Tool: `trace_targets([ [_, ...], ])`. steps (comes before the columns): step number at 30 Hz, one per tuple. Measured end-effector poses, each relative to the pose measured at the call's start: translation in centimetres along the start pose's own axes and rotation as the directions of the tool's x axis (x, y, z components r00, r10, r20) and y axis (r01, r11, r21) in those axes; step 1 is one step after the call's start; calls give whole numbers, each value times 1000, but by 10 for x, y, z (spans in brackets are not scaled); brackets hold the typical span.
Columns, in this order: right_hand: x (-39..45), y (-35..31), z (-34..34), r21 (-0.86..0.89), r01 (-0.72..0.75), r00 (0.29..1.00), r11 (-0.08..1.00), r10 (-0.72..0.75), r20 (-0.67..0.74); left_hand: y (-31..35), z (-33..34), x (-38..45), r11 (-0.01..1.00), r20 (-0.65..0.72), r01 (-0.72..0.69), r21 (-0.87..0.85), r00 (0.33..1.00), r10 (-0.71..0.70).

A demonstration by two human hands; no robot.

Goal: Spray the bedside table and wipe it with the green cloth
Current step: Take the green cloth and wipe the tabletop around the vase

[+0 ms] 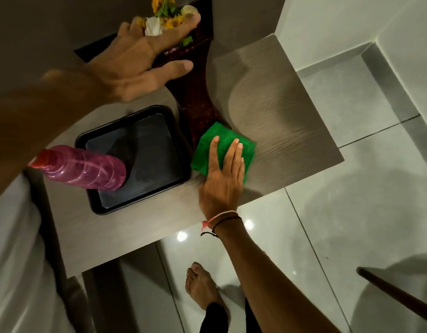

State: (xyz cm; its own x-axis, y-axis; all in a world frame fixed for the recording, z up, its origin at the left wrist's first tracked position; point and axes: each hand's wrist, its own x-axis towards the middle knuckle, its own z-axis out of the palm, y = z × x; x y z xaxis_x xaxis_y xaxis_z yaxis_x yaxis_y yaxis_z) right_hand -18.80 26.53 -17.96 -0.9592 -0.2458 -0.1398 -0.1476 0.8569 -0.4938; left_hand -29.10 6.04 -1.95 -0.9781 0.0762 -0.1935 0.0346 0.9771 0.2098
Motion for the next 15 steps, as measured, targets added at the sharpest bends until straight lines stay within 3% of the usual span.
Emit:
trace_targets([
  [7, -10, 7, -4, -27, 226, 951, 974, -215, 222, -13, 3, 7, 995, 25, 28, 97, 999, -31],
  [9, -13, 10, -13, 21, 202, 963, 979, -203, 177, -17, -4, 10, 998, 10, 68, 14, 998, -68],
  [11, -18, 23, -23, 86, 106, 994, 991, -108, 24, -15, -13, 12, 999, 13, 36, 29, 999, -36],
  [12, -21, 33, -27, 102, 50, 996, 994, -43, -73, -7, -8, 7, 995, -59, 78, 68, 996, -74],
  [13, -22, 45, -31, 95, -12, 988, 995, 27, -149, 2, 11, -11, 973, -95, 231, -8, 969, -230],
  [14, -23, 56, -34, 70, -67, 978, 995, 79, -191, 26, 62, -49, 929, -2, 357, -97, 933, -359],
  [15, -23, 65, -37, 24, -107, 972, 994, 110, -208, 65, 141, -92, 814, 62, 576, -73, 817, -573],
])
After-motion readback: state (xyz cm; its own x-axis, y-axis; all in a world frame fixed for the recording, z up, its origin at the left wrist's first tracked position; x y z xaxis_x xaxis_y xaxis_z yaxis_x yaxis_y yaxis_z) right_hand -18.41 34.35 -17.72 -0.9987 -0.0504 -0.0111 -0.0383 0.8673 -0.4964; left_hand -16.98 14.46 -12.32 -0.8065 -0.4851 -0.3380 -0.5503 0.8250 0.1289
